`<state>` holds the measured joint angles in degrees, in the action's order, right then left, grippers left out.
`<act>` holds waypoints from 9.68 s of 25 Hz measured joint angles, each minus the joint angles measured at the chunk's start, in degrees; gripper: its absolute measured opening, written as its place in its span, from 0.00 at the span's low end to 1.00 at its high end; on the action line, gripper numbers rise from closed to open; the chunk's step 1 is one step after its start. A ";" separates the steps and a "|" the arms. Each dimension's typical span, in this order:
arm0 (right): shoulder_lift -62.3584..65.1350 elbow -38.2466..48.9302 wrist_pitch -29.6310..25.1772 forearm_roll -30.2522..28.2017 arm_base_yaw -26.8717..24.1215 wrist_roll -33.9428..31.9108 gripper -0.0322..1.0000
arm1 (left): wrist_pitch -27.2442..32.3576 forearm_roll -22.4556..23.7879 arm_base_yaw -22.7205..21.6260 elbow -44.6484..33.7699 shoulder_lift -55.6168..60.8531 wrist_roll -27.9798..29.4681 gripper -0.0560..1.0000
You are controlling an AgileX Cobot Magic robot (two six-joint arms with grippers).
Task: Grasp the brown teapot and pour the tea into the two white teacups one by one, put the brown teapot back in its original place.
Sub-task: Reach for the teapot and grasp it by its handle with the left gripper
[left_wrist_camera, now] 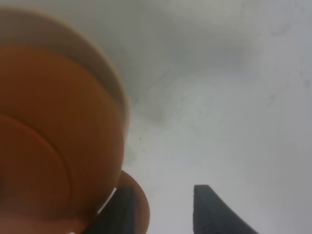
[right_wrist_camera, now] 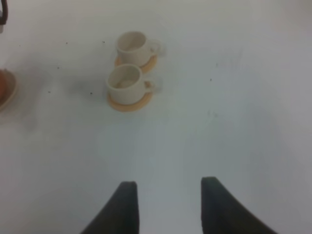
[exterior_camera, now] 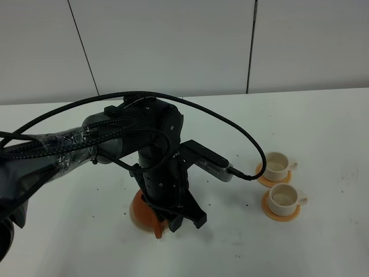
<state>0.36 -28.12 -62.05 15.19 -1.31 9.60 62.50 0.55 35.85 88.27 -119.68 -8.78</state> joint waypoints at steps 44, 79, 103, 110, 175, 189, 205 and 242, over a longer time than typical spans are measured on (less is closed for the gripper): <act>0.00 0.00 0.00 0.00 0.00 -0.05 0.32 | 4.98 12.27 0.00 0.00 0.00 0.06 0.39; 0.00 0.00 0.00 0.00 0.00 -0.03 0.32 | 5.44 12.56 -2.64 -0.05 3.85 5.35 0.39; 0.00 0.00 0.00 0.00 0.00 -0.08 0.32 | 5.44 10.09 -5.01 -0.05 2.75 -3.29 0.39; 0.00 0.00 0.00 0.00 0.00 -0.08 0.32 | 5.44 10.06 -5.73 -0.05 2.68 -5.33 0.39; 0.00 0.00 0.00 0.00 0.00 -0.01 0.32 | 0.12 9.80 -6.05 -3.92 -0.79 -1.58 0.35; 0.00 0.00 0.00 0.00 0.00 -0.01 0.32 | -0.96 9.61 -6.05 -3.92 -0.79 -1.58 0.22; 0.00 0.00 0.00 0.00 0.00 -0.04 0.32 | -2.36 9.56 -6.05 -3.92 -0.79 -2.65 0.21; 0.00 0.00 0.00 0.00 0.00 -0.03 0.32 | -6.79 8.28 -6.05 -4.08 3.56 -3.25 0.21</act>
<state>0.36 -28.12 -62.05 15.19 -1.31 9.57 55.71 8.83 29.80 84.19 -116.12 -12.03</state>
